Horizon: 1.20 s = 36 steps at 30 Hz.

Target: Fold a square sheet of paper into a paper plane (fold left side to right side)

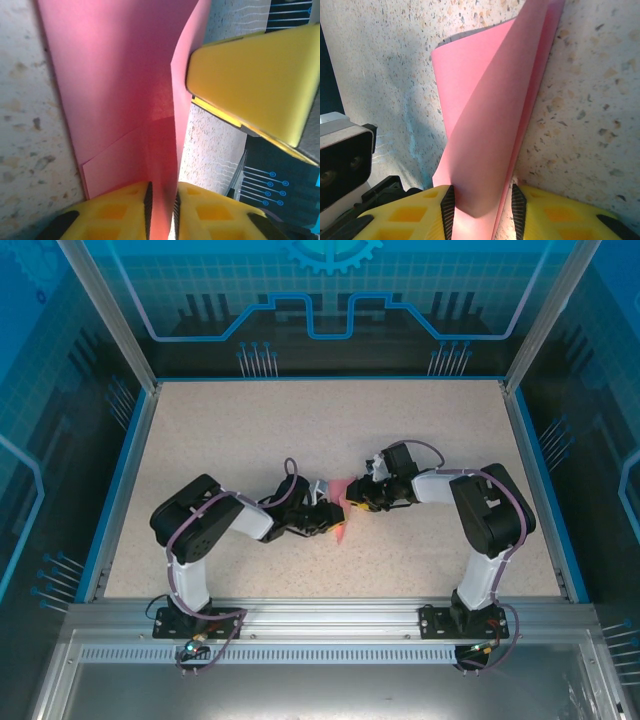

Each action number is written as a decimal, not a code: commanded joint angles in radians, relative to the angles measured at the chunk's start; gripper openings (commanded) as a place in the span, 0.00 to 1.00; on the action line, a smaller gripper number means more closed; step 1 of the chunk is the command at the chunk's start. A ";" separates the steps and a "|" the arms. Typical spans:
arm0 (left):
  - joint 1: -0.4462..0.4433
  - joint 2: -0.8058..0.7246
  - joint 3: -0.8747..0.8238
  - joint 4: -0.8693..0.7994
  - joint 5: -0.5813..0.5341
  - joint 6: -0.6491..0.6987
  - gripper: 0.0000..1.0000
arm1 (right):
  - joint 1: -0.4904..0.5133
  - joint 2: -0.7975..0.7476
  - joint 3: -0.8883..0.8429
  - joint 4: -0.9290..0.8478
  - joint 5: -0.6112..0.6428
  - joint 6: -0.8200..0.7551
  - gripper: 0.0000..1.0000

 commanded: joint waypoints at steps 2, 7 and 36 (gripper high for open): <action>0.016 -0.055 0.001 -0.041 0.002 0.026 0.26 | 0.033 0.058 0.000 -0.012 0.027 -0.002 0.38; 0.037 -0.099 -0.012 -0.087 -0.010 0.040 0.36 | 0.033 0.058 -0.002 -0.012 0.026 -0.004 0.38; 0.088 0.031 0.128 -0.103 0.049 0.046 0.31 | 0.034 0.046 -0.004 -0.021 0.021 -0.009 0.38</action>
